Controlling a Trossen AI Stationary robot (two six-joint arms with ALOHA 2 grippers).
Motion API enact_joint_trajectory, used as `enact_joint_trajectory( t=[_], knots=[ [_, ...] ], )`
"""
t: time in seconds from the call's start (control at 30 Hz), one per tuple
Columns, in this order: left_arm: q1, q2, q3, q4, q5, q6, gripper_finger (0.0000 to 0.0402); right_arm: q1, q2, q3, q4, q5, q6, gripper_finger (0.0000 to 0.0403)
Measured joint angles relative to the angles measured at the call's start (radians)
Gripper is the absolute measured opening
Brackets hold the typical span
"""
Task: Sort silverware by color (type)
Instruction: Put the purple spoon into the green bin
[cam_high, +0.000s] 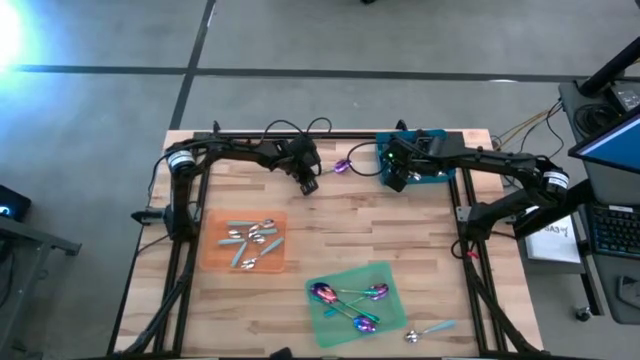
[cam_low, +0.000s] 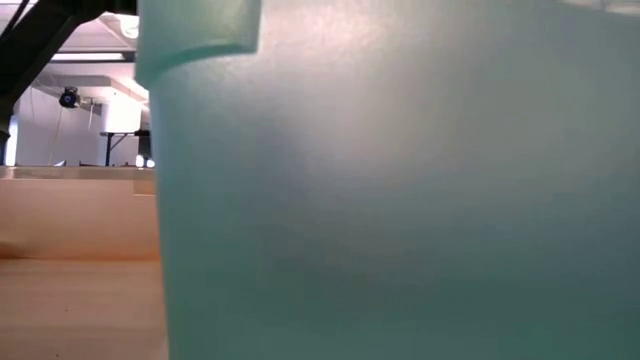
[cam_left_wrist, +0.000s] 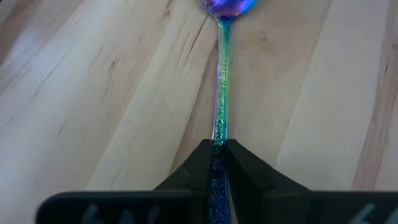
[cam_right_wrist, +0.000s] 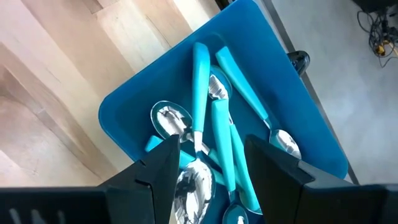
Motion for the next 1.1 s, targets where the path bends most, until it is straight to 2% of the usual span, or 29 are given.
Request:
enact_joint_trajectory(
  t=[0.07,0.33,0.53,0.67,0.8,1.1],
  knots=[
    [-0.001,0.000,0.000,-0.001,-0.001,-0.002,0.0011,0.000,0.000,0.000,0.000,0.000,-0.009,0.0171],
    [-0.004,-0.018,-0.006,-0.015,0.011,-0.057,0.0004,0.000,0.000,0.000,-0.005,0.000,-0.015,0.0171],
    [-0.007,-0.085,-0.019,0.045,0.159,-0.084,0.0003,0.000,0.000,-0.003,-0.005,-0.001,0.014,0.0171],
    [-0.007,-0.107,-0.022,0.070,0.182,-0.090,0.0003,0.000,0.000,-0.011,-0.004,-0.024,0.019,0.0171],
    [-0.027,-0.100,-0.062,0.064,0.266,-0.106,0.0002,0.000,0.000,-0.017,-0.001,-0.053,0.034,0.0171],
    [-0.057,-0.099,-0.097,0.146,0.228,-0.104,0.0001,0.000,0.000,-0.018,0.029,-0.053,0.026,0.0171]
  ],
)
